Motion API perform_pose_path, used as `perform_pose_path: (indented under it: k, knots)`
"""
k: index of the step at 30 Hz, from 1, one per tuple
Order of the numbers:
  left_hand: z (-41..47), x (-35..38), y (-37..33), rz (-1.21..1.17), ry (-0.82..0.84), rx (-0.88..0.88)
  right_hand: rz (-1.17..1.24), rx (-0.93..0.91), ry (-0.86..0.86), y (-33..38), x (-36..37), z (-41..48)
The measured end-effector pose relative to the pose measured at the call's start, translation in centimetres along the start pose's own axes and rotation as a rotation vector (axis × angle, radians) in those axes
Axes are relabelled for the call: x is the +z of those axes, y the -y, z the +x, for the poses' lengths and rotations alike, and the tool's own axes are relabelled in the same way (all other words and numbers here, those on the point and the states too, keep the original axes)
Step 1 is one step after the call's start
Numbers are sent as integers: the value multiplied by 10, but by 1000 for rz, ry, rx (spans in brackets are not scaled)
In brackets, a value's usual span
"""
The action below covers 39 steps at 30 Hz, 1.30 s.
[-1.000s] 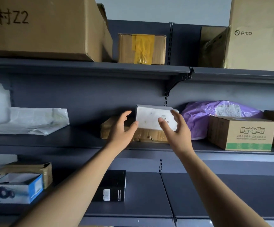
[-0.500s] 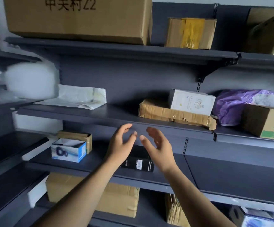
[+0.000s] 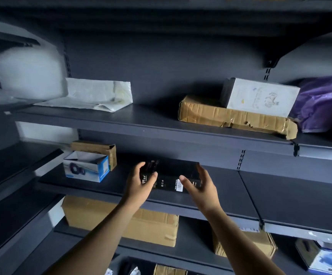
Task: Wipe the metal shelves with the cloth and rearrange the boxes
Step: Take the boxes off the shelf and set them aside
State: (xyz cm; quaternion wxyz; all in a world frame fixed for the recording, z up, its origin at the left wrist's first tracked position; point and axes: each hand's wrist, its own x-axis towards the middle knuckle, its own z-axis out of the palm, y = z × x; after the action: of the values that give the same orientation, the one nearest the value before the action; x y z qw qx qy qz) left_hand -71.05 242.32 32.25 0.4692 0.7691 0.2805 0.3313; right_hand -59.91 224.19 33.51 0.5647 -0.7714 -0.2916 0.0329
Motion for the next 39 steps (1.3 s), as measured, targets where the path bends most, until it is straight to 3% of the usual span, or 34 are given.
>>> perform_pose_path:
  k: [8,19,29,39]
  knots:
    - [60,19,47,39,78,-136,4,113,-77,-48,24,57]
    - [91,36,76,36,99,-182,-96,246,-106,-88,53,86]
    - [74,9,75,-31,16,-92,-27,239,-232,-51,57,38]
    - [6,-89,59,-119,21,31,-58,97,-300,33,83,-70]
